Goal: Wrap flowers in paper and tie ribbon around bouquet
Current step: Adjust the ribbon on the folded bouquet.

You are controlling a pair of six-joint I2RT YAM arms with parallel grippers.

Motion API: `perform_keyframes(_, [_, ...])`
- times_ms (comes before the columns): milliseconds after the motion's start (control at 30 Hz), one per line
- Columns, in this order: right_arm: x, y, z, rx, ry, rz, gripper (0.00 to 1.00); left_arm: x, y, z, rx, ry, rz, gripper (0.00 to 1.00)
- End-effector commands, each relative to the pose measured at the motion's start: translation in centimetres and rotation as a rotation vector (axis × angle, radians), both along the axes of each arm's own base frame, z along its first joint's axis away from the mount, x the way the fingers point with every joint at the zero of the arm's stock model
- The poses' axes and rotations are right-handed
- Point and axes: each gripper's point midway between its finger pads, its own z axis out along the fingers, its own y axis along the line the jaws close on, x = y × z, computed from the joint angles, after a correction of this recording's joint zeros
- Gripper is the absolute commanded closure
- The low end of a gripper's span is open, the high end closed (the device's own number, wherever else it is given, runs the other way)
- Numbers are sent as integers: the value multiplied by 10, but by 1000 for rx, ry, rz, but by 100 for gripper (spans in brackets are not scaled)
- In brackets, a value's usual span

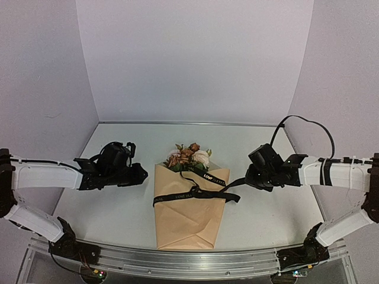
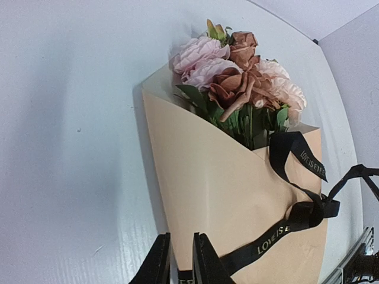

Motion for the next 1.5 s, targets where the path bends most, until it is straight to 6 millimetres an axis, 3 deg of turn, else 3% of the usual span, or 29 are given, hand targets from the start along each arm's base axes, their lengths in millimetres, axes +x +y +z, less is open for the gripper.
perform_keyframes(0, [-3, 3, 0, -14, 14, 47, 100, 20, -31, 51, -125, -102, -70, 65])
perform_keyframes(167, [-2, 7, -1, -7, 21, 58, 100, 30, -72, 44, -186, 34, -120, 51])
perform_keyframes(233, [-2, 7, -1, -4, 22, 57, 100, 34, -86, 42, -214, 74, -117, 50])
perform_keyframes(400, [-3, 9, -2, 3, 25, 64, 100, 40, -117, 14, -128, 158, -106, 48])
perform_keyframes(600, [-3, 10, -2, 9, 24, 69, 100, 42, -148, -7, 12, 152, -137, 48])
perform_keyframes(767, [-2, 10, 0, 13, 12, 72, 100, 44, -145, -27, 128, 142, -105, 57])
perform_keyframes(933, [-1, 10, 4, 15, 1, 73, 100, 48, -140, -34, 167, 132, -87, 76])
perform_keyframes(1067, [-1, 8, 6, 9, -9, 66, 100, 52, -138, -20, 154, 86, -73, 97])
perform_keyframes(1233, [0, 2, 7, -12, -18, 42, 100, 56, -125, 22, 86, -20, -39, 100])
perform_keyframes(1267, [0, 0, 8, -16, -22, 38, 100, 56, -120, 32, 70, -41, -27, 100])
perform_keyframes(1400, [3, -7, 15, -40, -47, 15, 100, 50, -78, 41, 32, -57, 76, 100])
perform_keyframes(1467, [4, -11, 17, -50, -51, 5, 100, 43, -46, 32, 15, -46, 152, 100])
